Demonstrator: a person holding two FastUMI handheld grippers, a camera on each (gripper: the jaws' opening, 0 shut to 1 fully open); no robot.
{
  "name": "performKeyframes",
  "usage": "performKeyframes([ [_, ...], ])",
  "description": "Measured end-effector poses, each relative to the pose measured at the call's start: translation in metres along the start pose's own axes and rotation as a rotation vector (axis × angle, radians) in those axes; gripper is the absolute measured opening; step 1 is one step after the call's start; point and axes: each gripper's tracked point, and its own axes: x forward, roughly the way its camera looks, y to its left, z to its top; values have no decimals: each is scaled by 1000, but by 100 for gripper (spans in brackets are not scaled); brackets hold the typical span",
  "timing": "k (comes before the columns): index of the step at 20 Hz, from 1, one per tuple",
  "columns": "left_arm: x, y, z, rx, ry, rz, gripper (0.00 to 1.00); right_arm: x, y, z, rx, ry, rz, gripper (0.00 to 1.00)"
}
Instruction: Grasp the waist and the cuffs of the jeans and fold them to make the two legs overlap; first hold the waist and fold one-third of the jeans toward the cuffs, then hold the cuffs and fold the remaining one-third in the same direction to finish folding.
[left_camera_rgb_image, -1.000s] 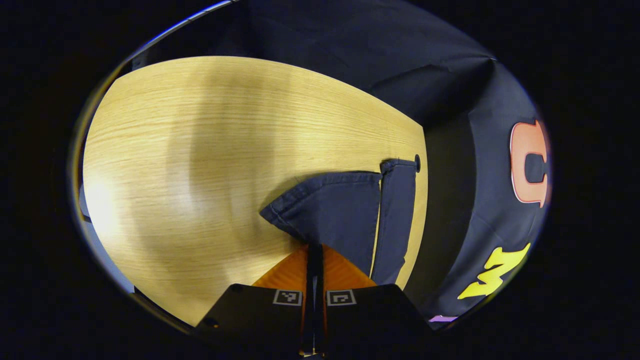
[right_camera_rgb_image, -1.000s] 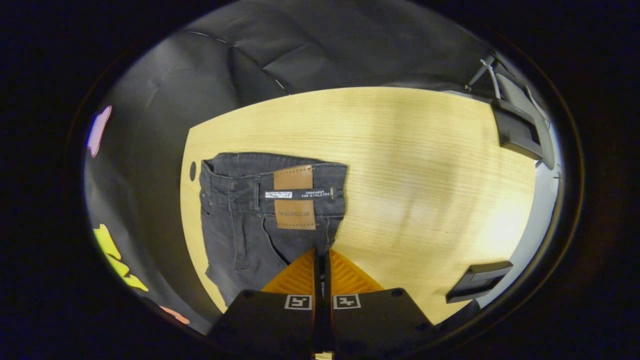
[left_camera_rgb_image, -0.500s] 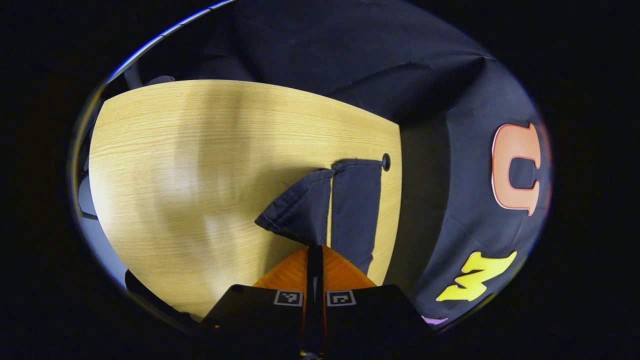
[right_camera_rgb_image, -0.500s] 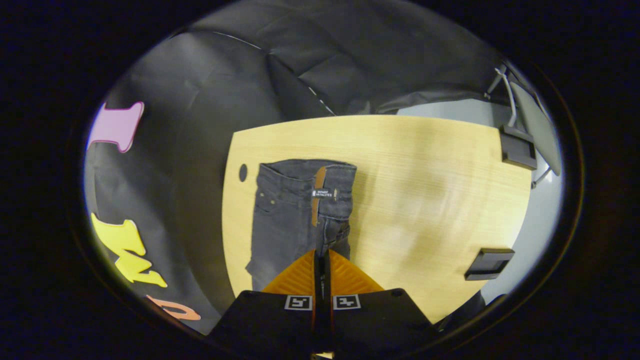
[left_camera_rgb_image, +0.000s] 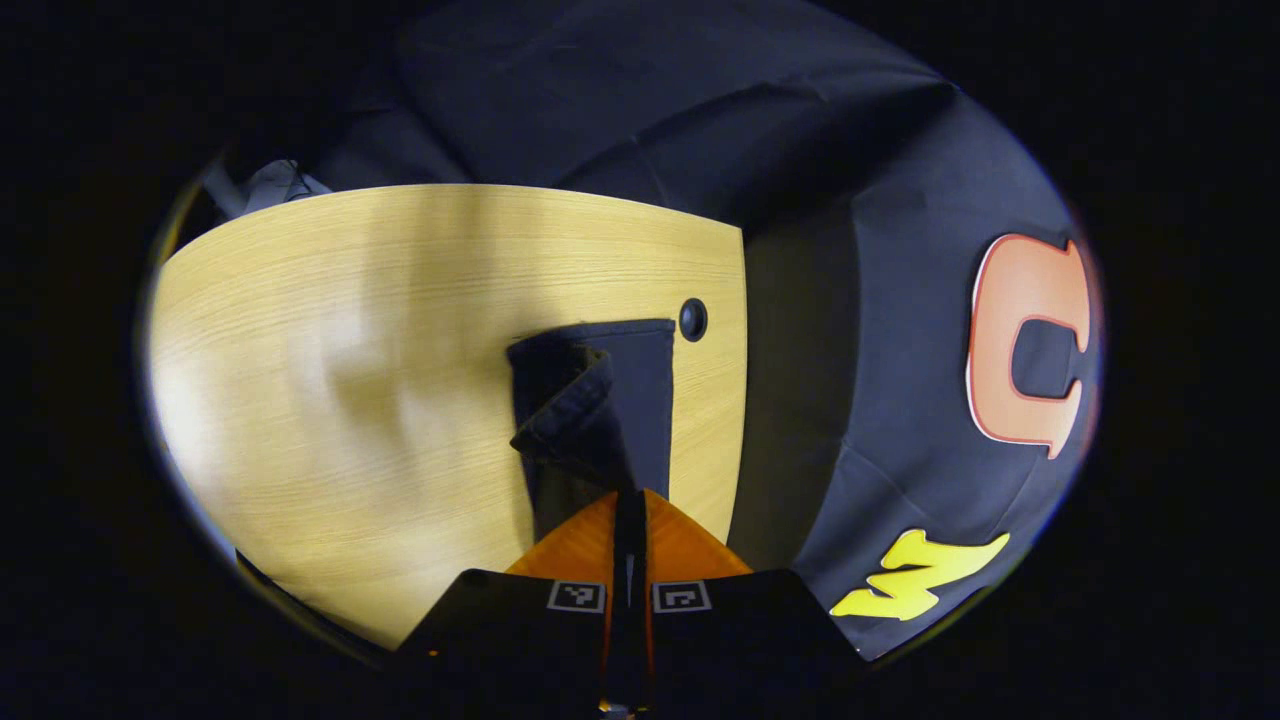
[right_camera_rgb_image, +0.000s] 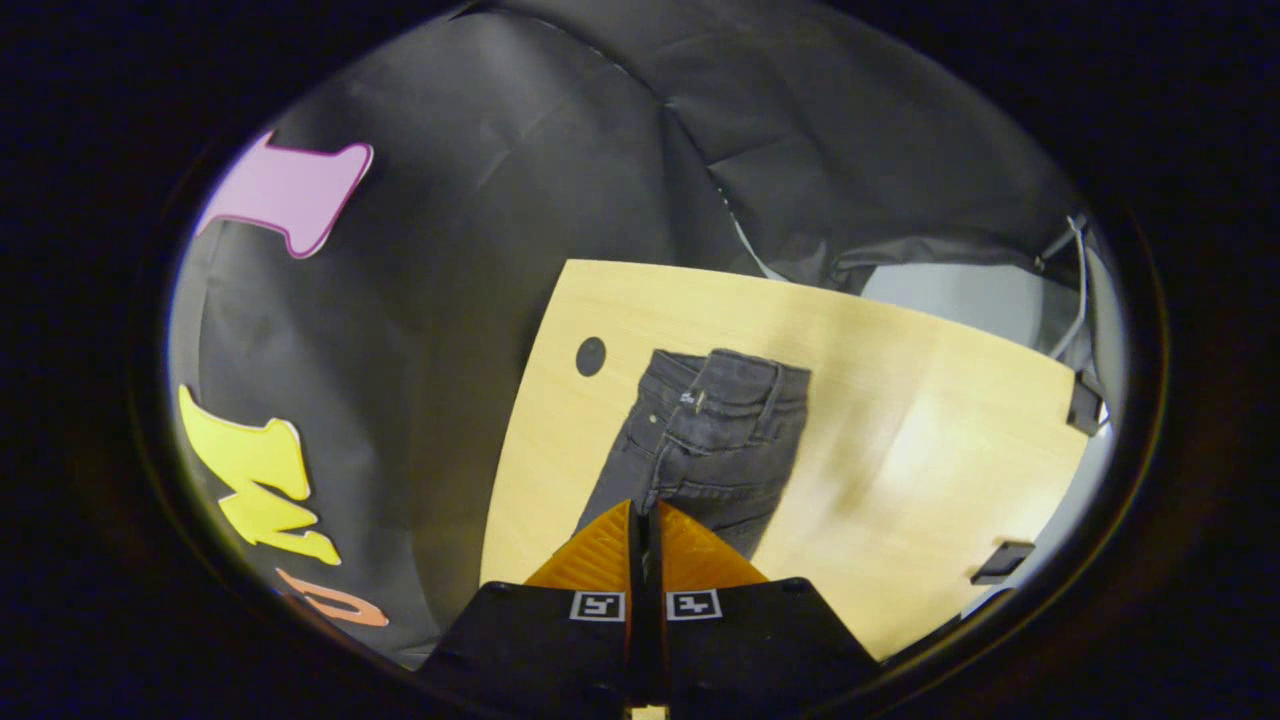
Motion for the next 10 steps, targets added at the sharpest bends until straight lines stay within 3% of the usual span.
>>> performKeyframes([
  [4, 54, -17, 6, 98, 26, 20, 4, 50, 19, 11, -55, 0, 1, 0],
  [9, 113, -10, 17, 117, 49, 41, 0, 106, 22, 12, -35, 28, 15, 0],
  [10, 121, -8, 19, 125, 52, 48, 4, 115, 22, 13, -36, 28, 7, 1],
])
